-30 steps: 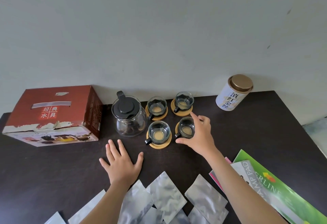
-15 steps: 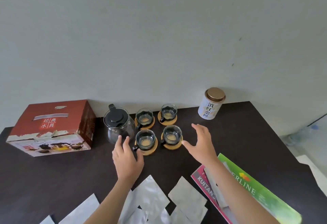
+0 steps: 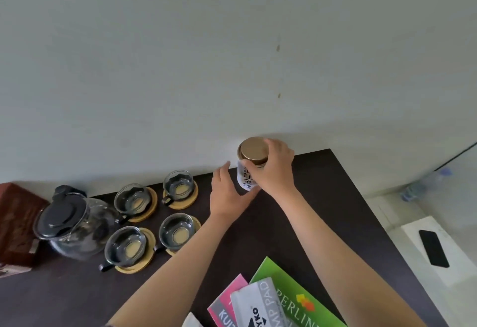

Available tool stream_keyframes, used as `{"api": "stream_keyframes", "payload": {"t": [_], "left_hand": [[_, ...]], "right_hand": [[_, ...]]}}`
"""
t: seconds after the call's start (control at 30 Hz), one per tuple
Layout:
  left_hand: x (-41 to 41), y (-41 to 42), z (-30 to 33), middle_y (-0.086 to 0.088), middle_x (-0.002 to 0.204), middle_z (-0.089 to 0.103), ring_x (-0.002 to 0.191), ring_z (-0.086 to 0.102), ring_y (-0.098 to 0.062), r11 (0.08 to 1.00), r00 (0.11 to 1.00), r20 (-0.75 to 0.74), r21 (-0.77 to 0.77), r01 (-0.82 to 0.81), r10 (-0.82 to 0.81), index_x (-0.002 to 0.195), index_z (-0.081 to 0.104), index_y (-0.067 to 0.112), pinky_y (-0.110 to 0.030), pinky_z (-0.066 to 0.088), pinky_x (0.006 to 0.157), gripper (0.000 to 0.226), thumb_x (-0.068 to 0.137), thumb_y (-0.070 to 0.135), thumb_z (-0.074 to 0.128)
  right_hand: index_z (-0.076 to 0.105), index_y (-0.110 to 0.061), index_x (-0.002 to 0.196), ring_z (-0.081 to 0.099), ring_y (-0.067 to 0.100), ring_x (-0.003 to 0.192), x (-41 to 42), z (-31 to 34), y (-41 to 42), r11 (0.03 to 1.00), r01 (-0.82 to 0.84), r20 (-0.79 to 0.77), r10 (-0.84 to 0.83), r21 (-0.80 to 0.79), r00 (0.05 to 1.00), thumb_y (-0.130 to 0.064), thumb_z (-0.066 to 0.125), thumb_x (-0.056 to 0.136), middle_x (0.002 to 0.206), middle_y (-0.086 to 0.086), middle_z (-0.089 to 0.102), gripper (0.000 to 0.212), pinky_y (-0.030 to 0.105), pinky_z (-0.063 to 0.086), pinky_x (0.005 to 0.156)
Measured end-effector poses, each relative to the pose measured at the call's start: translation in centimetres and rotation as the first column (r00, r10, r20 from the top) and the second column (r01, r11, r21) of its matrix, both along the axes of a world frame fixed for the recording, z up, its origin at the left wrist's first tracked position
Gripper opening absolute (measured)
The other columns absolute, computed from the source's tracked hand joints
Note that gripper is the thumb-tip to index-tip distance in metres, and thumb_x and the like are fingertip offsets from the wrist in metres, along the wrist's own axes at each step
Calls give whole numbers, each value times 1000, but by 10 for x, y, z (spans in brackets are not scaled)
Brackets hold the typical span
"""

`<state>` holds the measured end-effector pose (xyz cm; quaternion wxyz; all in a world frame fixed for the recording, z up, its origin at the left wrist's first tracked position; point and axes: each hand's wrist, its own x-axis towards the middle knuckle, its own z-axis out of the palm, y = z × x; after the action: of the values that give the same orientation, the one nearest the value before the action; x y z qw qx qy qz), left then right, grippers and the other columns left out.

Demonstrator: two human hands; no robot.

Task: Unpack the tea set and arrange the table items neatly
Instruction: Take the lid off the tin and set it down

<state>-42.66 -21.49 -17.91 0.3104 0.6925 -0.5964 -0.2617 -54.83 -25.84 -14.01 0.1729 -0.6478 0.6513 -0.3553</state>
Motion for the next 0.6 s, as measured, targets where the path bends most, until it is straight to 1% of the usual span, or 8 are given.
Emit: {"api": "stream_keyframes", "payload": {"t": [0.13,0.2,0.27,0.33,0.4,0.47,0.53,0.6], "left_hand": [[-15,-37,-12,0,140,39,128,41,-18,996,997,-80,88,-11,18,141,29,16,-40,47,95,96,64,38,82],[-18,-48,-17,1,132,45,119,48,-19,994,995,-102,107,4,7,136,33,17,-42,49,90,88,63,35,81],[-17,-52,-18,1,126,47,111,52,-18,995,996,-81,100,29,-20,130,37,17,-36,48,83,80,65,35,80],[-16,-53,-22,3,123,48,108,51,-14,997,998,-50,67,46,-43,129,38,17,-30,44,78,77,67,36,80],[-14,-52,-25,3,122,49,106,52,-12,997,997,-27,32,68,-67,128,38,18,-28,44,77,77,67,41,79],[-11,-53,-28,4,122,51,105,53,-12,996,996,-7,11,88,-88,128,38,20,-28,48,78,79,66,50,77],[-10,-54,-29,5,123,51,107,53,-10,995,995,3,-3,100,-100,129,38,22,-28,50,81,81,65,56,76],[-9,-56,-30,4,125,50,110,51,-10,994,994,5,-18,109,-109,130,38,23,-26,50,83,83,65,59,75]], "right_hand": [[50,-15,129,39,22,120,-5,-14,-16,999,-22,42,24,-30,999,-44,78,71,129,1,52,70,34,41,98],[54,-15,126,42,21,117,-7,-18,-20,997,-24,62,29,-73,998,-42,80,69,126,-2,55,68,28,40,95],[57,-16,123,45,19,115,-8,-16,-19,994,-4,132,18,-108,991,-40,83,65,121,-5,59,68,20,36,91],[59,-15,120,47,16,111,-12,-14,-13,988,48,238,-12,-146,971,-37,86,63,118,-6,61,67,20,38,91],[59,-15,120,49,12,109,-20,-14,-1,978,114,314,-55,-174,948,-38,85,64,116,-6,60,66,19,40,92],[56,-14,123,48,9,108,-33,-18,15,967,182,337,-113,-180,935,-41,83,67,118,-5,59,68,14,40,90],[55,-10,126,50,9,108,-47,-32,34,948,242,318,-168,-207,933,-43,79,71,120,-1,59,68,18,45,88],[54,-9,126,52,10,109,-57,-50,53,942,285,313,-221,-177,924,-40,78,72,121,1,58,67,29,50,88]]}}
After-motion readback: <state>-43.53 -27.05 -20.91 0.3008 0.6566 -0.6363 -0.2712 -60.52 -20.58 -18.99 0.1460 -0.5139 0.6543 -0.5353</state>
